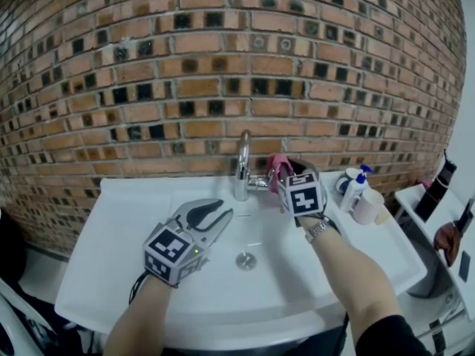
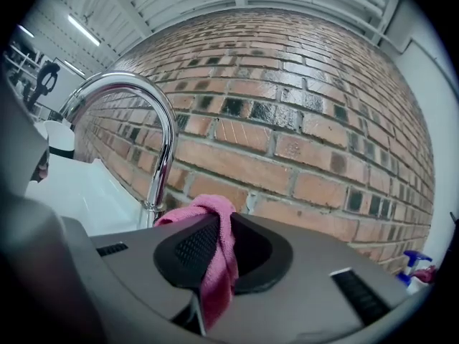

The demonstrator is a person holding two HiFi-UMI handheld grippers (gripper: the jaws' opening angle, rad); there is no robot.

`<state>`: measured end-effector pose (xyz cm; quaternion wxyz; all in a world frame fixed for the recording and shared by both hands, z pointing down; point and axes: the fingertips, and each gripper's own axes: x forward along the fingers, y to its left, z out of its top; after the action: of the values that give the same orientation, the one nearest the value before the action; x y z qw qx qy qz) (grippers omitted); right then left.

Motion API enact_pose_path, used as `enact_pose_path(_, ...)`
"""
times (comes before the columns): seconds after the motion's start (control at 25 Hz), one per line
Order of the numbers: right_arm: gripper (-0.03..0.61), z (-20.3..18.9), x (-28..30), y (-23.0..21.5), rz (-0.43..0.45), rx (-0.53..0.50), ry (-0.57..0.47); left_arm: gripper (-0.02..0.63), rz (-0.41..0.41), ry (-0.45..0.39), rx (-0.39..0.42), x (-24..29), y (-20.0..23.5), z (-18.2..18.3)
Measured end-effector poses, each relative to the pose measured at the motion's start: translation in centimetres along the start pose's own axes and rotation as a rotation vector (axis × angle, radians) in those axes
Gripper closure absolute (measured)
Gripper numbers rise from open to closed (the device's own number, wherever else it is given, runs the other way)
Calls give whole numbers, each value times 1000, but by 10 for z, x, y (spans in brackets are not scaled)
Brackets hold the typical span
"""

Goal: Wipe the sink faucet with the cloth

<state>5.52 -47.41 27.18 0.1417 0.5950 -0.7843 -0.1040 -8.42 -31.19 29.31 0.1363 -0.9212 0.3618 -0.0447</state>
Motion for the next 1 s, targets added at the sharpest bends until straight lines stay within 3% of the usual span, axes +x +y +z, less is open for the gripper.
enact_pose_path(0.52, 532, 32, -28, 0, 15, -4, -82, 499, 4, -11, 6, 0, 1, 2)
enact_pose_path(1.0, 532, 50, -96, 19, 80, 63, -183, 500, 11, -16, 30, -4, -2, 5)
